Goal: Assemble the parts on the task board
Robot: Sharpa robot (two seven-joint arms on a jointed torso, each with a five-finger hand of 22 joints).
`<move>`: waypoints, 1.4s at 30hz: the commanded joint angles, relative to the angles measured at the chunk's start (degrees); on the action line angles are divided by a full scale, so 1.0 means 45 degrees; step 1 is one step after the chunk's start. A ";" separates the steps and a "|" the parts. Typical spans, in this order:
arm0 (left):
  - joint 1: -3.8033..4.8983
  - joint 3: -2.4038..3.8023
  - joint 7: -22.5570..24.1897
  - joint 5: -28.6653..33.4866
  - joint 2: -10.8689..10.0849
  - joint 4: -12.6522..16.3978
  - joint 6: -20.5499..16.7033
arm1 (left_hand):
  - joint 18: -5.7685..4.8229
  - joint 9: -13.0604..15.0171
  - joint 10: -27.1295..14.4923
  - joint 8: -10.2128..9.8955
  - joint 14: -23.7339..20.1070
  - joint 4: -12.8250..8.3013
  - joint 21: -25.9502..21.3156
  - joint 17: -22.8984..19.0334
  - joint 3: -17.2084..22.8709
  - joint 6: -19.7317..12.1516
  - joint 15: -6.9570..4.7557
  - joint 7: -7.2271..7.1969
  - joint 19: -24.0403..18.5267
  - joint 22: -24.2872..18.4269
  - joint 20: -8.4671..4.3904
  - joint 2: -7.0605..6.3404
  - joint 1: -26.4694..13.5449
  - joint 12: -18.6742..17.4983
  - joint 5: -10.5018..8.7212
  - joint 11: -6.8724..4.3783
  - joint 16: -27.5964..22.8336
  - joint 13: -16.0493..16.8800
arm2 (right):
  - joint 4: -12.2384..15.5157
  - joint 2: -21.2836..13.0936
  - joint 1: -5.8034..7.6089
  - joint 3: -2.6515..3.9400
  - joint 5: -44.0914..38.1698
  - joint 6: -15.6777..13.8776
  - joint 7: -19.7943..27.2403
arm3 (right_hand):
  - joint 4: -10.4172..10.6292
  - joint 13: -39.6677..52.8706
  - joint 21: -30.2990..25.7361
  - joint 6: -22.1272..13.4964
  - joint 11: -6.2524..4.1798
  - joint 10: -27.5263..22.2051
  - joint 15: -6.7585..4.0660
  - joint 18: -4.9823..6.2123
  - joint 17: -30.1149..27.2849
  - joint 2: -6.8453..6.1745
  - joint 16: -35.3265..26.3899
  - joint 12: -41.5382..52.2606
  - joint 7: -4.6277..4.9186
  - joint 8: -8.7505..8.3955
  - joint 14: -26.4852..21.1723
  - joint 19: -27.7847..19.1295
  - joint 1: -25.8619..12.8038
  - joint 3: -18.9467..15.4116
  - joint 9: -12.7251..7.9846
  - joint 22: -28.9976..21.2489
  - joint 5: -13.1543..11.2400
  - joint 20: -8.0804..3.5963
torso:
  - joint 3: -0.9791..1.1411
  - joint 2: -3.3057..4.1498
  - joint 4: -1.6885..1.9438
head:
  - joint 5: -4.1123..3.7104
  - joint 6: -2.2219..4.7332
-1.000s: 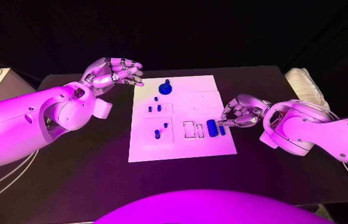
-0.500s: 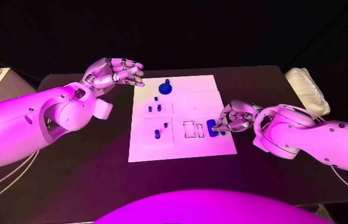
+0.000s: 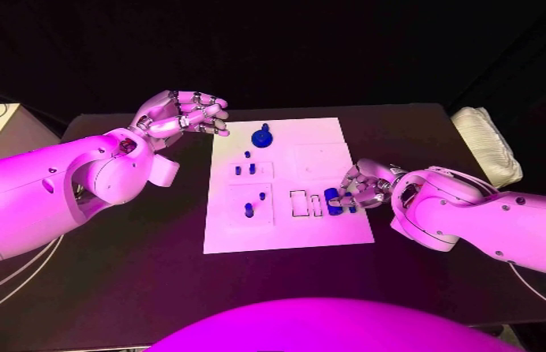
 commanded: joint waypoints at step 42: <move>-0.0002 0.0003 -0.0258 0.0008 -0.0063 0.0067 0.0357 | 0.0159 -0.0020 -0.0014 -0.0103 -0.0150 0.0047 -0.0116 0.0058 -0.0154 -0.0002 0.0058 0.0116 0.0046 -0.0078 0.0048 0.0142 0.0094 -0.0090 0.0058 0.0127 -0.0047 0.0030 | 0.0264 0.0413 0.0130 0.0009 0.2900 -0.2101 0.0732 | -0.0098 0.3121 0.0219 0.0790 -0.0476 0.1177 -0.0473 -0.0224 0.3047 0.0291 0.0058 0.0176 -0.0498 0.0922 0.1282 0.1239 0.1034 0.1830 0.0204 0.2937 0.1965 -0.0358 | -0.0058 0.0027 0.0059 | -0.0270 0.0001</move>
